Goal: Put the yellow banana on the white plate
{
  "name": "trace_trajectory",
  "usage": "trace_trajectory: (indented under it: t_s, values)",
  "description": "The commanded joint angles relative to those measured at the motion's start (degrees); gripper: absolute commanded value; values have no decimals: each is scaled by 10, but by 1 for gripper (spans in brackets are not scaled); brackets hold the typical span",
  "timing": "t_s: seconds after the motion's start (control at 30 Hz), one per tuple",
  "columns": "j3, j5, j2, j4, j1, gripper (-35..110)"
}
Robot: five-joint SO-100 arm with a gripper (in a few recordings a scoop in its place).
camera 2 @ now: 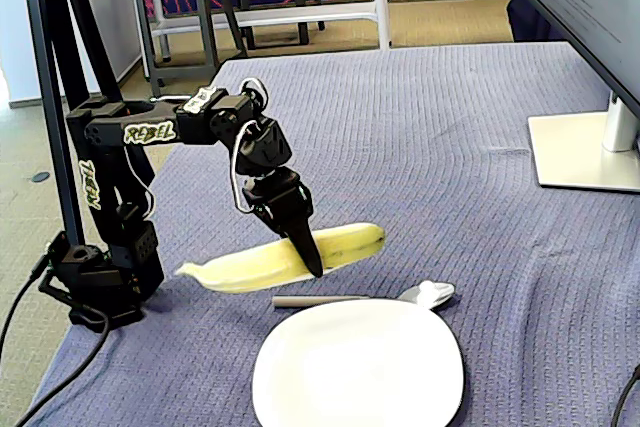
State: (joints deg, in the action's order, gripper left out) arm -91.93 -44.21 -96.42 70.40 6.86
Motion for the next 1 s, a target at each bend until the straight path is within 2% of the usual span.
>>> trace_trajectory:
  t_s: [0.0, 0.13, 0.4, 0.6, 0.97]
  values:
    - [57, 58, -11, -16, 12, 0]
    - [51, 72, -13, -40, 18, 0]
    - [7, 118, -25, -178, 39, 0]
    - [4, 210, -8, -189, 49, 0]
    - [-22, 258, 79, -300, 103, 0]
